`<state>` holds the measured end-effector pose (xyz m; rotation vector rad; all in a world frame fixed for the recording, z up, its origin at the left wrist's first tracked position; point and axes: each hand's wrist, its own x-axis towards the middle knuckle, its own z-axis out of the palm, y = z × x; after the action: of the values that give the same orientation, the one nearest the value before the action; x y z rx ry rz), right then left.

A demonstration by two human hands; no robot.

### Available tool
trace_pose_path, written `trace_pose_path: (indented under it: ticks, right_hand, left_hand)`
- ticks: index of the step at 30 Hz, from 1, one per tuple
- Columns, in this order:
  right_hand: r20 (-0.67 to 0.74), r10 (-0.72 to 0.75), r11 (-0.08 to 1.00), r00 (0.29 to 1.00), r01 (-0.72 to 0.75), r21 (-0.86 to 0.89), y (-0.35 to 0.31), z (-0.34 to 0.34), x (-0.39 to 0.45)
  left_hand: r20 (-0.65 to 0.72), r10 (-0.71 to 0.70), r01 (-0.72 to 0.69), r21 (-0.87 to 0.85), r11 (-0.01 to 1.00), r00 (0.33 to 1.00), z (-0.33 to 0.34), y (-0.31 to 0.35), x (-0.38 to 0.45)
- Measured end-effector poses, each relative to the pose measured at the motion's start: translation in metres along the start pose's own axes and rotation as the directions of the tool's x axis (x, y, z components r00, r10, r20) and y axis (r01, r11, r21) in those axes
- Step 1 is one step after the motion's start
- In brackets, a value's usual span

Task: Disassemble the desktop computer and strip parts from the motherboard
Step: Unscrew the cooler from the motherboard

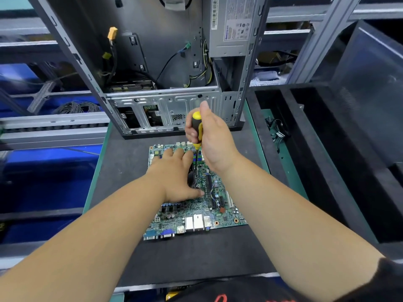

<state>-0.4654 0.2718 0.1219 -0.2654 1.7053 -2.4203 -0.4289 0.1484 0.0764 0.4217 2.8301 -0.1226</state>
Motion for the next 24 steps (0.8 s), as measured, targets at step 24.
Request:
trace_pose_path:
  ticks: [24]
  right_hand:
    - [0.222,0.116,0.983,0.968,-0.144,0.116,-0.004,0.009,0.017]
  left_hand:
    - [-0.056,0.035,-0.035,0.005,0.999,0.998,0.005,-0.005,-0.003]
